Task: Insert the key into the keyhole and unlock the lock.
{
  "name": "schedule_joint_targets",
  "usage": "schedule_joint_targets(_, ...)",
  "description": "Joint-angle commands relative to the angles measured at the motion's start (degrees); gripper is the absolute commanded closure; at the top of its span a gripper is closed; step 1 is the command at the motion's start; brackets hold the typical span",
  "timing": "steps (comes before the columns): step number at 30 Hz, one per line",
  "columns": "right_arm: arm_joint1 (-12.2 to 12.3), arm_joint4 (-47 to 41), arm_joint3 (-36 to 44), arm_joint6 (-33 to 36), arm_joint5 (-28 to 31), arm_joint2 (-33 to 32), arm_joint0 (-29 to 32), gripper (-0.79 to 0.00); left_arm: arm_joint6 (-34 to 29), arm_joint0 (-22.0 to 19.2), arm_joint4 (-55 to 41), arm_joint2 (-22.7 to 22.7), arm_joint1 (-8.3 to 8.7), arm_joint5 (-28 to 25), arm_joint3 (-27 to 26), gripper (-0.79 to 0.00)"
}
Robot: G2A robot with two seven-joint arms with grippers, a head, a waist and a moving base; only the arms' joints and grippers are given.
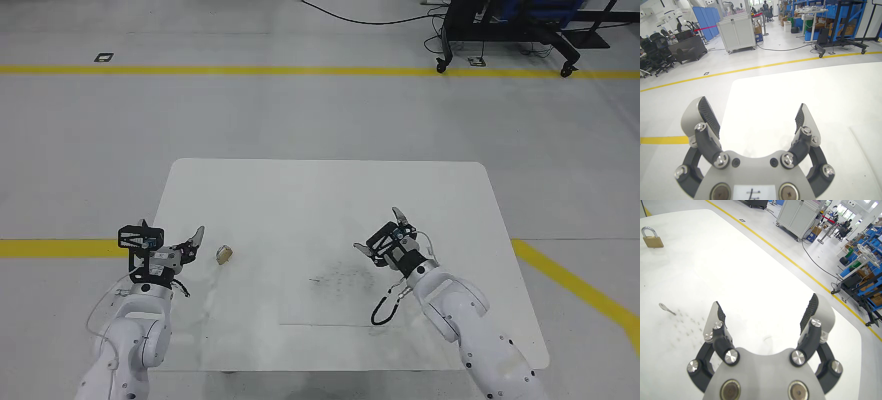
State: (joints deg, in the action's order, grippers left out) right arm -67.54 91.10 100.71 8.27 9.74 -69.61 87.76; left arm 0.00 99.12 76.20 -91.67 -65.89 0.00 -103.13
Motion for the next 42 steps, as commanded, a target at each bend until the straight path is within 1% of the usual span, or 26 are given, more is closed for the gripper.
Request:
schedule_joint_targets(1,0.0,0.0,0.0,0.0,0.0,0.0,0.0,-0.785,0.0,0.0,0.0,0.0,0.00,0.0,0.0,-0.785)
schedule_joint_targets(2,0.0,-0.6,0.2,-0.5,0.9,0.4,0.1,-0.785,0.0,0.0,0.0,0.0,0.00,0.0,0.0,-0.785)
schedule_joint_targets(5,0.0,-3.1,-0.4,-3.4,7.6,1.5,-0.6,-0.785,0.0,0.0,0.0,0.0,0.00,0.0,0.0,-0.785)
schedule_joint_targets(8,0.1,-3.8,-2.4,-5.6,16.7,3.8,-3.1,-0.785,0.0,0.0,0.0,0.0,0.00,0.0,0.0,-0.785)
schedule_joint_targets(10,-0.1,-5.1,-4.5,-5.8,22.1,5.8,-5.3,-0.785,0.0,0.0,0.0,0.0,0.00,0.0,0.0,-0.785)
schedule_joint_targets(11,-0.1,-4.8,-5.3,-4.8,24.7,7.0,-6.7,-0.785,0.0,0.0,0.0,0.0,0.00,0.0,0.0,-0.785)
schedule_joint_targets(13,-0.4,-3.8,-6.4,-3.2,28.3,9.4,-9.0,-0.785,0.0,0.0,0.0,0.0,0.00,0.0,0.0,-0.785)
schedule_joint_targets(15,-0.6,-2.3,-7.3,-1.3,30.4,11.6,-10.8,-0.785,0.0,0.0,0.0,0.0,0.00,0.0,0.0,-0.785)
schedule_joint_targets(19,-1.1,-1.6,-8.9,2.7,31.3,14.3,-13.0,-0.785,0.0,0.0,0.0,0.0,0.00,0.0,0.0,-0.785)
schedule_joint_targets(20,-1.2,-1.6,-9.3,3.6,31.4,14.7,-13.4,-0.727,0.0,0.0,0.0,0.0,0.00,0.0,0.0,-0.785)
schedule_joint_targets(21,-1.3,-1.7,-9.9,4.5,31.7,15.1,-13.8,-0.579,0.0,0.0,0.0,0.0,0.00,0.0,0.0,-0.785)
schedule_joint_targets(23,-1.5,-2.0,-10.9,6.0,31.8,15.9,-14.6,-0.385,0.0,0.0,0.0,0.0,0.00,0.0,0.0,-0.785)
schedule_joint_targets(24,-1.6,-2.2,-11.2,6.7,31.8,16.3,-14.9,-0.348,0.0,0.0,0.0,0.0,0.00,0.0,0.0,-0.785)
schedule_joint_targets(25,-1.6,-2.5,-11.3,7.1,31.8,16.6,-15.2,-0.336,0.0,0.0,0.0,0.0,0.00,0.0,0.0,-0.785)
schedule_joint_targets(29,-1.8,-3.0,-11.7,7.8,32.2,17.4,-15.7,-0.219,0.0,0.0,0.0,0.0,0.00,0.0,0.0,-0.785)
schedule_joint_targets(31,-1.8,-3.2,-12.1,8.0,32.3,17.6,-15.8,-0.191,0.0,0.0,0.0,0.0,0.00,0.0,0.0,-0.785)
schedule_joint_targets(34,-1.9,-3.4,-13.1,8.2,32.2,18.1,-16.5,-0.225,0.0,0.0,0.0,0.0,0.00,0.0,0.0,-0.785)
schedule_joint_targets(35,-1.9,-3.5,-13.5,8.3,32.0,18.2,-16.7,-0.222,0.0,0.0,0.0,0.0,0.00,0.0,0.0,-0.785)
schedule_joint_targets(37,-2.0,-3.6,-13.8,8.2,31.6,18.6,-17.0,-0.160,0.0,0.0,0.0,0.0,0.00,0.0,0.0,-0.785)
schedule_joint_targets(41,-2.0,-3.2,-14.1,7.3,31.1,18.6,-17.2,0.000,0.0,0.0,0.0,0.0,0.00,0.0,0.0,-0.785)
schedule_joint_targets(42,-2.0,-3.1,-14.1,7.3,30.9,18.5,-17.2,0.000,0.0,0.0,0.0,0.0,0.00,0.0,0.0,-0.785)
